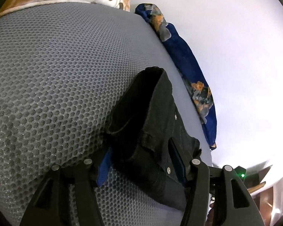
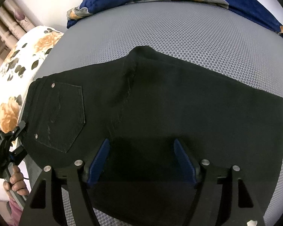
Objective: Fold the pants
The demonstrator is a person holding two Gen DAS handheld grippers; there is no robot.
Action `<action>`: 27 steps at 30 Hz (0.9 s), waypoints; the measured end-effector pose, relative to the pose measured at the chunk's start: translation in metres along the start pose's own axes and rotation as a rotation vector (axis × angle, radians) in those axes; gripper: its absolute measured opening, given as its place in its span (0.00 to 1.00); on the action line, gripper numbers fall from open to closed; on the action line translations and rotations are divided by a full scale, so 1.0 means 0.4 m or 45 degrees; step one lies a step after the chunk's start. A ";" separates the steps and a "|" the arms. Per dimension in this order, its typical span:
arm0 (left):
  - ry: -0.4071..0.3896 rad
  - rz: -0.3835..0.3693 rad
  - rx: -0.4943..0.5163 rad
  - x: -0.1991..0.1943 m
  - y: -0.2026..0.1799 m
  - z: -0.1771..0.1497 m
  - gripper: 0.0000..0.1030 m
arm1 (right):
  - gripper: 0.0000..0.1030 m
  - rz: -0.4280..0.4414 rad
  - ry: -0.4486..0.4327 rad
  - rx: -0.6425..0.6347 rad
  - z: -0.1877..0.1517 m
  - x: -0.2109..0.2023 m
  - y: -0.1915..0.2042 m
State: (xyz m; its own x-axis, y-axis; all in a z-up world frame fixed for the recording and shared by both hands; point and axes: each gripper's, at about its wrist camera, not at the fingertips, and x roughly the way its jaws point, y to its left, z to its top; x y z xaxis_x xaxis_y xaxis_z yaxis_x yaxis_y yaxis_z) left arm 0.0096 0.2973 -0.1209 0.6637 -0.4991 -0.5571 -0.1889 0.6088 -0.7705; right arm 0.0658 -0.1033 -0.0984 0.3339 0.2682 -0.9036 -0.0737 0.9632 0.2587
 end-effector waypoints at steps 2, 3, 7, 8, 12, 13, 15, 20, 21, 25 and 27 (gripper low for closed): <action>-0.006 0.033 0.017 0.013 -0.011 0.002 0.55 | 0.68 0.005 -0.005 0.009 0.001 0.002 -0.002; -0.011 0.049 0.024 0.020 -0.019 0.005 0.55 | 0.69 0.008 -0.010 0.014 0.002 0.003 -0.003; -0.016 0.070 0.020 0.046 -0.034 0.019 0.55 | 0.69 0.018 -0.020 0.017 0.000 0.004 -0.009; -0.013 0.070 0.022 0.047 -0.035 0.021 0.55 | 0.69 0.023 -0.021 0.020 0.000 0.003 -0.010; -0.002 0.124 0.019 0.047 -0.032 0.025 0.37 | 0.69 0.052 -0.029 0.047 0.001 0.000 -0.023; 0.000 0.126 0.011 0.045 -0.029 0.026 0.33 | 0.69 0.058 -0.032 0.053 0.001 0.000 -0.026; 0.005 0.129 -0.014 0.043 -0.026 0.026 0.30 | 0.69 0.065 -0.035 0.062 0.001 -0.001 -0.029; -0.029 0.240 0.141 0.031 -0.117 0.020 0.25 | 0.69 0.064 -0.053 0.056 -0.003 -0.010 -0.028; -0.034 0.240 0.176 0.027 -0.137 0.020 0.25 | 0.69 0.065 -0.058 0.055 -0.005 -0.014 -0.030; -0.046 0.203 0.254 0.010 -0.212 0.020 0.25 | 0.69 0.043 -0.083 0.059 -0.010 -0.030 -0.044; -0.047 0.193 0.279 0.007 -0.242 0.018 0.25 | 0.68 0.003 -0.093 0.056 -0.011 -0.040 -0.051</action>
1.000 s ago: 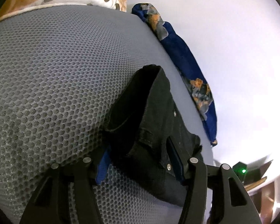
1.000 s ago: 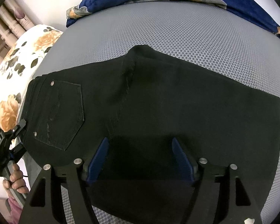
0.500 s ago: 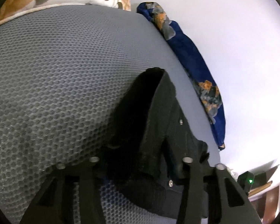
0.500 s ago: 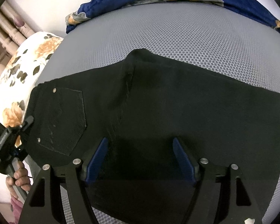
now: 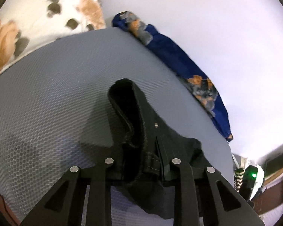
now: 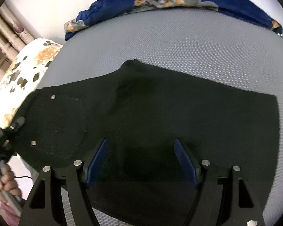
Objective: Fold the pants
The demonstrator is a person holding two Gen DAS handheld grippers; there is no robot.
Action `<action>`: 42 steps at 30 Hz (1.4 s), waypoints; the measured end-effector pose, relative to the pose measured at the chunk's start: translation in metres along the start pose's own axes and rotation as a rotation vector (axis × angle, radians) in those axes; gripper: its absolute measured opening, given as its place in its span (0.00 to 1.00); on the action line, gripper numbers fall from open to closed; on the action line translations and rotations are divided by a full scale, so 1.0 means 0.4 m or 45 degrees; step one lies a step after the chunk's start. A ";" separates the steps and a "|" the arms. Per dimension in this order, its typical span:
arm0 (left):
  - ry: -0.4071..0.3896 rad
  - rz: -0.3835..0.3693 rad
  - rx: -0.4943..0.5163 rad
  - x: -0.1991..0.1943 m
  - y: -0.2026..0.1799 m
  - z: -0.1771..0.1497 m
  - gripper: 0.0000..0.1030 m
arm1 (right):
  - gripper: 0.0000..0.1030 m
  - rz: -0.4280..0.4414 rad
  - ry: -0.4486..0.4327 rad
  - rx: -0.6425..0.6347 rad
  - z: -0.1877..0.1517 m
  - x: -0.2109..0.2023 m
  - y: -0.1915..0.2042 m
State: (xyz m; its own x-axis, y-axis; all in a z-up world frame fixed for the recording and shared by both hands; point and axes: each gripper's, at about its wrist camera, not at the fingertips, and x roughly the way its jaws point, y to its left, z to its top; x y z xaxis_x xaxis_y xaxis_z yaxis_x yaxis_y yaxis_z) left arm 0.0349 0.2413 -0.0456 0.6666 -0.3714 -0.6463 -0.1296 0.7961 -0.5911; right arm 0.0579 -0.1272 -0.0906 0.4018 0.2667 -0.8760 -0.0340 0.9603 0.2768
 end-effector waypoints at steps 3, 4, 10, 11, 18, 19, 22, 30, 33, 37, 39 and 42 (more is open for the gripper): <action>-0.006 -0.029 0.053 -0.013 -0.052 0.003 0.25 | 0.68 -0.095 -0.022 -0.034 -0.001 -0.018 -0.009; -0.008 -0.038 0.067 -0.017 -0.065 0.004 0.25 | 0.68 -0.122 -0.031 -0.049 -0.002 -0.026 -0.014; -0.003 -0.120 0.190 -0.017 -0.193 0.001 0.25 | 0.68 -0.178 -0.064 -0.066 -0.008 -0.064 -0.054; 0.000 -0.133 0.213 -0.012 -0.218 -0.002 0.25 | 0.68 -0.175 -0.069 -0.055 -0.010 -0.069 -0.065; 0.065 -0.209 0.384 0.036 -0.384 -0.047 0.25 | 0.68 -0.169 -0.123 0.059 -0.035 -0.106 -0.162; 0.082 -0.219 0.405 0.049 -0.407 -0.056 0.25 | 0.68 -0.168 -0.129 0.072 -0.040 -0.111 -0.177; 0.128 -0.238 0.485 0.089 -0.475 -0.094 0.25 | 0.68 -0.164 -0.161 0.123 -0.050 -0.139 -0.232; 0.309 -0.326 0.637 0.223 -0.628 -0.225 0.25 | 0.68 -0.159 -0.201 0.288 -0.059 -0.208 -0.377; 0.390 -0.357 0.695 0.276 -0.679 -0.289 0.25 | 0.68 -0.152 -0.216 0.335 -0.054 -0.240 -0.422; 0.482 -0.289 0.809 0.363 -0.719 -0.385 0.25 | 0.68 -0.140 -0.230 0.376 -0.056 -0.266 -0.456; 0.525 -0.265 0.821 0.395 -0.713 -0.419 0.25 | 0.68 -0.141 -0.231 0.382 -0.058 -0.272 -0.464; 0.581 -0.210 0.868 0.433 -0.704 -0.468 0.26 | 0.68 -0.115 -0.228 0.387 -0.064 -0.271 -0.473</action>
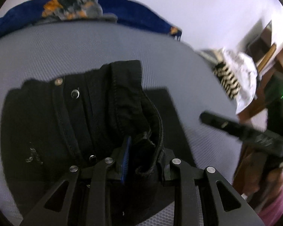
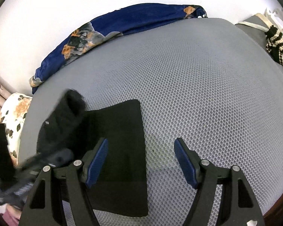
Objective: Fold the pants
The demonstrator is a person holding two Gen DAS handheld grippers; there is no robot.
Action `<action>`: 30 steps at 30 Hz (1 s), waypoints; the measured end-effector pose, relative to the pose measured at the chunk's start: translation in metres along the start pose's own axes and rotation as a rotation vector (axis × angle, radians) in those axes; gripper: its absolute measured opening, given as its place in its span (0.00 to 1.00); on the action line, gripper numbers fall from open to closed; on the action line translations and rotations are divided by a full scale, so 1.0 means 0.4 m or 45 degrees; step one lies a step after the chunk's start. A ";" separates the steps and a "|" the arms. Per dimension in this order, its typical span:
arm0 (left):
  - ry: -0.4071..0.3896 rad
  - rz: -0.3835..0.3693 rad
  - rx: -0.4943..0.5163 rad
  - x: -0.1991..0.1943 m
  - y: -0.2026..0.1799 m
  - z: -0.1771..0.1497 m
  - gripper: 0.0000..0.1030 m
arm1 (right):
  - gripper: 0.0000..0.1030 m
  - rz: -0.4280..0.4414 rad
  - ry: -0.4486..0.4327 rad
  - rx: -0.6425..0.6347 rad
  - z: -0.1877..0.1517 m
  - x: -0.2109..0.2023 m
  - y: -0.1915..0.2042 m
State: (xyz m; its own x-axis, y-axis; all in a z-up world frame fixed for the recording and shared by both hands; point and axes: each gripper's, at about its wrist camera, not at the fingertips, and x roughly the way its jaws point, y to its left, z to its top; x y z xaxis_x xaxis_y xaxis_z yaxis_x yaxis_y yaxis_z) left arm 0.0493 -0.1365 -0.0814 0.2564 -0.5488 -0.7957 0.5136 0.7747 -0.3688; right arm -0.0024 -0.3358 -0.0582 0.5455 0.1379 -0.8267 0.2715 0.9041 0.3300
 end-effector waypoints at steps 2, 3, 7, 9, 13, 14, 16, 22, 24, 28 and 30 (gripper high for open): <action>-0.020 0.031 0.044 -0.001 -0.020 -0.009 0.30 | 0.68 0.025 0.011 0.004 -0.002 0.008 -0.005; -0.018 0.047 0.061 -0.004 -0.029 -0.009 0.36 | 0.68 0.037 0.020 0.004 -0.003 0.013 -0.006; -0.016 -0.071 0.111 -0.049 -0.062 -0.016 0.52 | 0.68 0.093 0.046 -0.009 -0.003 0.035 0.000; -0.060 -0.081 0.166 -0.094 -0.073 -0.021 0.57 | 0.68 0.161 0.055 -0.009 0.000 0.047 0.001; -0.165 -0.022 0.185 -0.180 -0.045 -0.033 0.62 | 0.68 0.359 0.115 -0.004 0.010 0.075 0.004; -0.181 0.008 0.164 -0.196 -0.024 -0.036 0.63 | 0.68 0.404 0.143 -0.007 0.011 0.086 0.007; -0.203 0.070 0.100 -0.217 0.027 -0.034 0.63 | 0.68 0.498 0.191 -0.021 0.012 0.110 0.013; -0.199 0.178 -0.159 -0.248 0.192 -0.048 0.63 | 0.57 0.676 0.293 -0.054 0.031 0.183 0.039; -0.190 0.195 -0.204 -0.251 0.223 -0.059 0.63 | 0.54 0.687 0.318 -0.062 0.042 0.209 0.041; -0.170 0.228 -0.231 -0.240 0.255 -0.073 0.63 | 0.45 0.719 0.352 -0.078 0.059 0.243 0.044; -0.154 0.225 -0.239 -0.228 0.260 -0.078 0.63 | 0.44 0.729 0.350 -0.085 0.068 0.252 0.046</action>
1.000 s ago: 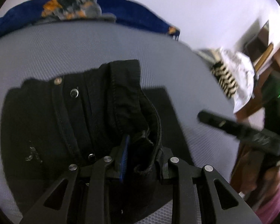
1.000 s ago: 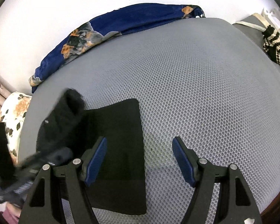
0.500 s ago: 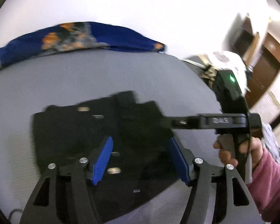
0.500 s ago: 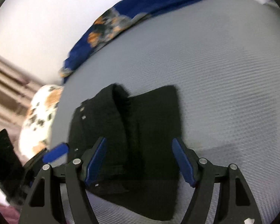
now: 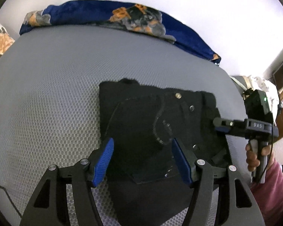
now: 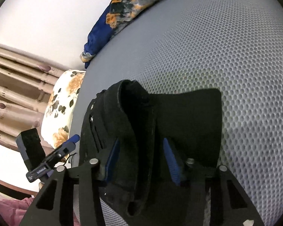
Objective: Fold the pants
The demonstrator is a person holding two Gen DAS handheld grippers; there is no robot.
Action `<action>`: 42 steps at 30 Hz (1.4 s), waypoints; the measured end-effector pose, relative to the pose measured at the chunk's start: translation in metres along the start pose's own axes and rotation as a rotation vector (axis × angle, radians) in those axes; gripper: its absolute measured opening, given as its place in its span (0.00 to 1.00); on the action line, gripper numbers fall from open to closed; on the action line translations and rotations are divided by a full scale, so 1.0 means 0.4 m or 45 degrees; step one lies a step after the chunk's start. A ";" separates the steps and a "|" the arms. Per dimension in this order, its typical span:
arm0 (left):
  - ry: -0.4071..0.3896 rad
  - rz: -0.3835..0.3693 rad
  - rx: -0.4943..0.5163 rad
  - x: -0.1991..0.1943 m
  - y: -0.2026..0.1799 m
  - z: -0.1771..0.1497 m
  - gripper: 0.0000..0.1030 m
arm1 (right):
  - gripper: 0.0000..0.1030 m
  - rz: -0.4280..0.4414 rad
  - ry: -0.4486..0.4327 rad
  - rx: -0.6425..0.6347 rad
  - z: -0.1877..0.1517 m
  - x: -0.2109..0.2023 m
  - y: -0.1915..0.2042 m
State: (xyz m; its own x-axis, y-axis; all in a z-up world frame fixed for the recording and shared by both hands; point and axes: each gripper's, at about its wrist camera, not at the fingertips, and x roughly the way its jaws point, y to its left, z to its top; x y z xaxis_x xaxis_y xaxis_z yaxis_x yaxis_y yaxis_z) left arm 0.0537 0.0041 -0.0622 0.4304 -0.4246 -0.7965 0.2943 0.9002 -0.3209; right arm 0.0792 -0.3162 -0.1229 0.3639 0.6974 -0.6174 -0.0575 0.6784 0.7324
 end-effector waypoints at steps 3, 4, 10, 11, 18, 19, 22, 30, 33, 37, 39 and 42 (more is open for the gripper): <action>-0.006 0.003 0.024 0.006 -0.007 -0.002 0.63 | 0.38 0.035 0.002 -0.010 0.016 0.009 -0.003; -0.007 0.009 0.046 0.008 -0.011 -0.004 0.63 | 0.36 0.049 0.008 -0.020 0.021 0.015 0.000; 0.011 0.022 0.055 0.026 -0.017 0.000 0.63 | 0.29 0.095 0.033 -0.060 0.044 0.043 0.010; 0.013 0.027 0.054 0.027 -0.017 0.000 0.63 | 0.29 0.106 0.038 -0.057 0.048 0.050 0.010; 0.024 0.086 0.066 0.040 -0.033 -0.003 0.63 | 0.26 0.044 0.068 -0.017 0.053 0.053 0.014; 0.028 0.096 0.065 0.040 -0.034 -0.003 0.63 | 0.26 0.043 0.075 0.000 0.054 0.054 0.013; 0.037 0.127 0.064 0.041 -0.041 0.001 0.63 | 0.26 0.005 0.078 0.012 0.057 0.055 0.023; 0.034 0.176 0.049 0.022 -0.044 0.016 0.63 | 0.13 -0.135 -0.014 -0.050 0.037 0.030 0.091; 0.025 0.191 0.054 0.016 -0.041 0.018 0.63 | 0.12 -0.187 -0.043 -0.081 0.028 0.012 0.122; 0.006 0.240 0.085 0.013 -0.049 0.019 0.63 | 0.11 -0.240 -0.080 -0.086 0.015 -0.010 0.156; 0.001 0.260 0.097 0.014 -0.051 0.018 0.63 | 0.11 -0.267 -0.105 -0.087 0.007 -0.021 0.177; 0.002 0.258 0.098 0.014 -0.052 0.017 0.63 | 0.11 -0.296 -0.136 -0.098 -0.003 -0.040 0.206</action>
State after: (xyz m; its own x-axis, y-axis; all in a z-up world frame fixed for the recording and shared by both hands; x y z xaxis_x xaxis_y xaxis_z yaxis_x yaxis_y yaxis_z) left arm 0.0559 -0.0177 -0.0565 0.4860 -0.2355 -0.8416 0.2665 0.9571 -0.1139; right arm 0.0674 -0.2710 -0.0532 0.4718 0.4950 -0.7296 -0.0299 0.8360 0.5478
